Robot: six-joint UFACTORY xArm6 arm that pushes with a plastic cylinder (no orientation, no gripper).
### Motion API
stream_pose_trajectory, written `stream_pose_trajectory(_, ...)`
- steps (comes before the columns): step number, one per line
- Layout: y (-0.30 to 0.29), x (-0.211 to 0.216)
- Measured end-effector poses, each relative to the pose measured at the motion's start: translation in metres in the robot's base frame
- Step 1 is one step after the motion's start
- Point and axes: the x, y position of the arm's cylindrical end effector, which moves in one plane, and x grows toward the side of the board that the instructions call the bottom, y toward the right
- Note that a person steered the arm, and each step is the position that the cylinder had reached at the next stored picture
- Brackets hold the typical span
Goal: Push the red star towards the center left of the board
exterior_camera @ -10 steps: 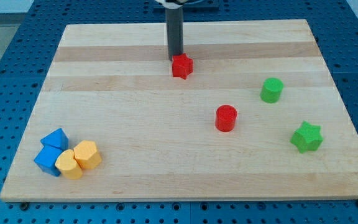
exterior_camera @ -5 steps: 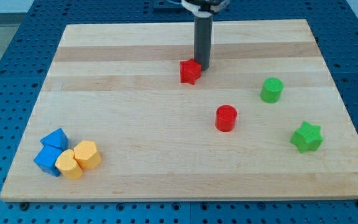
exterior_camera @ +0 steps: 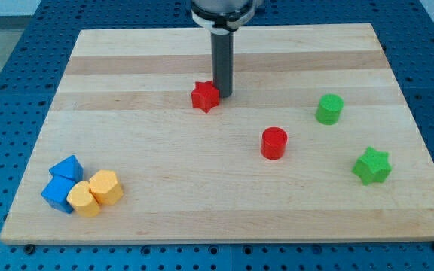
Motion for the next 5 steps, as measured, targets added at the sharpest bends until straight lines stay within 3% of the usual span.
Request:
stream_pose_trajectory(3, -0.056, 0.000)
stream_pose_trajectory(4, -0.049, -0.009)
stream_pose_trajectory(5, -0.005, -0.016)
